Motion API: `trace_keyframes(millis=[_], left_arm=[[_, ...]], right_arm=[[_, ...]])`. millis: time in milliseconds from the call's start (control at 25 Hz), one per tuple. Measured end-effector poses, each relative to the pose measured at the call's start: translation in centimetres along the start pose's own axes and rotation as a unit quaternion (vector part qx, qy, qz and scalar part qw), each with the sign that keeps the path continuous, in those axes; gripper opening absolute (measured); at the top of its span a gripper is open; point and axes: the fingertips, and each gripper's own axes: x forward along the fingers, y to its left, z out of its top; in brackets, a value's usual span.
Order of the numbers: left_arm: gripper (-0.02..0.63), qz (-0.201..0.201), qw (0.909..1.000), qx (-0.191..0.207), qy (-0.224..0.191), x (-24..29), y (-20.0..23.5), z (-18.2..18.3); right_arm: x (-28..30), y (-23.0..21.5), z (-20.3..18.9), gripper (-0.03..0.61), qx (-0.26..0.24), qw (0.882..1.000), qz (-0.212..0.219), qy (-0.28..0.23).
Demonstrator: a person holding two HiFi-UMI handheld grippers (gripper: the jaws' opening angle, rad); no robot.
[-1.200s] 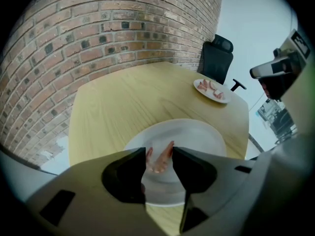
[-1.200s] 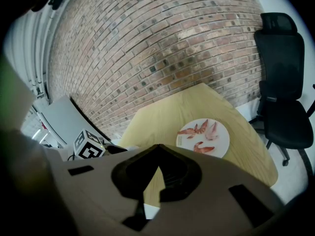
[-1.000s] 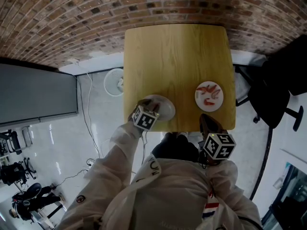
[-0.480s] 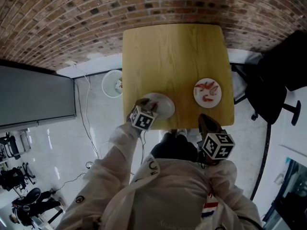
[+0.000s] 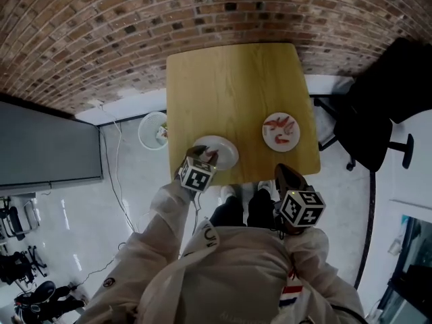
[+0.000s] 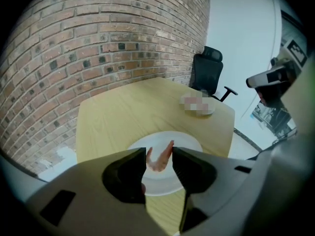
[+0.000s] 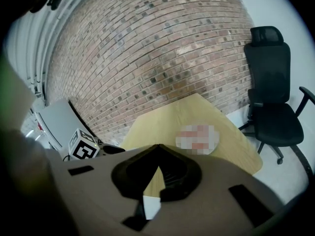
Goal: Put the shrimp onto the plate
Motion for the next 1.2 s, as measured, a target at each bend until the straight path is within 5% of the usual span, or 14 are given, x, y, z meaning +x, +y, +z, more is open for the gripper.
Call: trace_keyframes(millis=[760,1200], left_arm=[[0.169,0.015,0.9996,0.020,-0.009,3.9,-8.2,9.0],[0.167,0.042,0.9983,0.031,0.025,9.7,-11.4,12.7]], right_arm=[[-0.5,-9.6,4.2,0.023,0.008,1.000,0.028,0.004],[0.6,-17.3,7.6,0.023,0.001,0.999,0.037,0.025]])
